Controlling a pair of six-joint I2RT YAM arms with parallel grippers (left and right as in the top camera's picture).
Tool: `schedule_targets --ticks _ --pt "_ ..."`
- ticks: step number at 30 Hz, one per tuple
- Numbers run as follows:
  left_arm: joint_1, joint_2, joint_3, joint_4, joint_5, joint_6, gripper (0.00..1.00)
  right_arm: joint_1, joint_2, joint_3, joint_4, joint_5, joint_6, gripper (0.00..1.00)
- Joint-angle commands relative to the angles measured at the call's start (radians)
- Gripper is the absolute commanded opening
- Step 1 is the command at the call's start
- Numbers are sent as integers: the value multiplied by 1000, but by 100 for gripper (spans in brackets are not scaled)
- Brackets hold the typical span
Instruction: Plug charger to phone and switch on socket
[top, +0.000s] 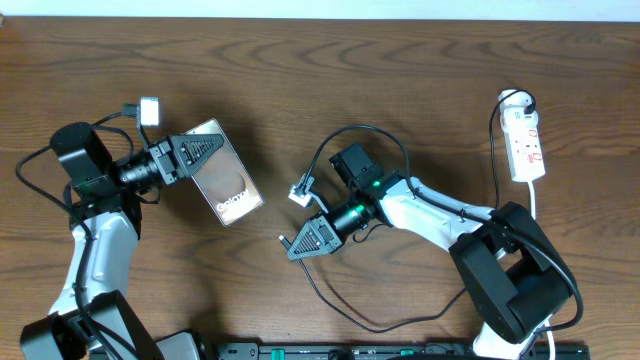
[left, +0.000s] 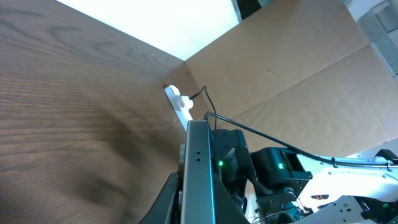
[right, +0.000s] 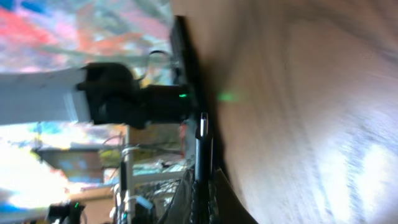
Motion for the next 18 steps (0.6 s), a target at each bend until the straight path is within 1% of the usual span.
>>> schedule_targets --ticks 1,8,10,14,18 --pt "3 -2 3 8 31 10 7 -5 5 -3 -45 231 154 1" --pt "3 -2 3 8 31 10 7 -5 5 -3 -313 757 382 1" --pt "3 -2 3 8 31 10 7 -5 5 -3 -383 881 449 1" --pt "3 -2 3 8 31 10 7 -5 5 -3 -485 1027 548 1" --pt "3 -2 3 8 31 10 7 -3 5 -5 -526 1051 594 1"
